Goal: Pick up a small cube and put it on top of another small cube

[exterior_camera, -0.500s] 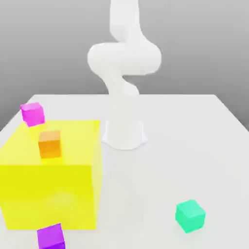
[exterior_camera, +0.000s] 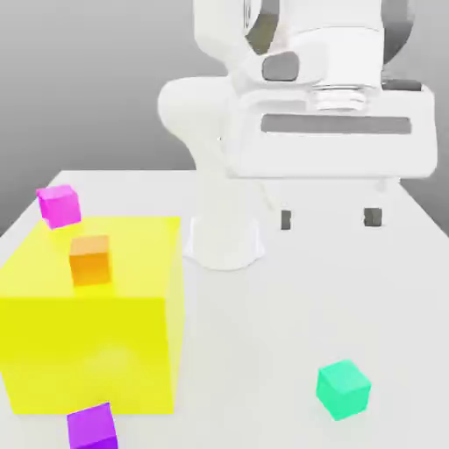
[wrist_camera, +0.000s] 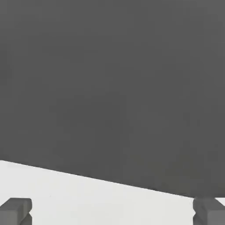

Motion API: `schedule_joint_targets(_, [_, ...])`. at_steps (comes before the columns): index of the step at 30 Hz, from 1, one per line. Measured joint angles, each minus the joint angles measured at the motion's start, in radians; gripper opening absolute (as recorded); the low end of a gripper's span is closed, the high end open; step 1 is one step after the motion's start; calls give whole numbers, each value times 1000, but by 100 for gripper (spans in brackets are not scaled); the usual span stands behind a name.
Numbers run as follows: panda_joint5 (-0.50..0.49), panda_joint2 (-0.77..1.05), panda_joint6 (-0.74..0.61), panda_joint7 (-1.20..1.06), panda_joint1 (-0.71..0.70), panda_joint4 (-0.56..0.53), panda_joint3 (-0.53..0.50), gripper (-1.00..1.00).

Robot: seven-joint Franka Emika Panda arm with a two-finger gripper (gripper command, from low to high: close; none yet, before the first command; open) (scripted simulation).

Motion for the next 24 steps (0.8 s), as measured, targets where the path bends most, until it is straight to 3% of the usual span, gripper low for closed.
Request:
schedule_joint_targets(9, [-38, 326, 151, 22, 78, -85, 43, 0])
schedule_joint_targets(14, [-115, 508, 286, 80, 136, -62, -22, 0])
schedule_joint_targets(15, [-126, 535, 307, 88, 149, -57, -36, -100])
schedule_joint_targets(24, [-100, 483, 267, 70, 132, -67, -14, -100])
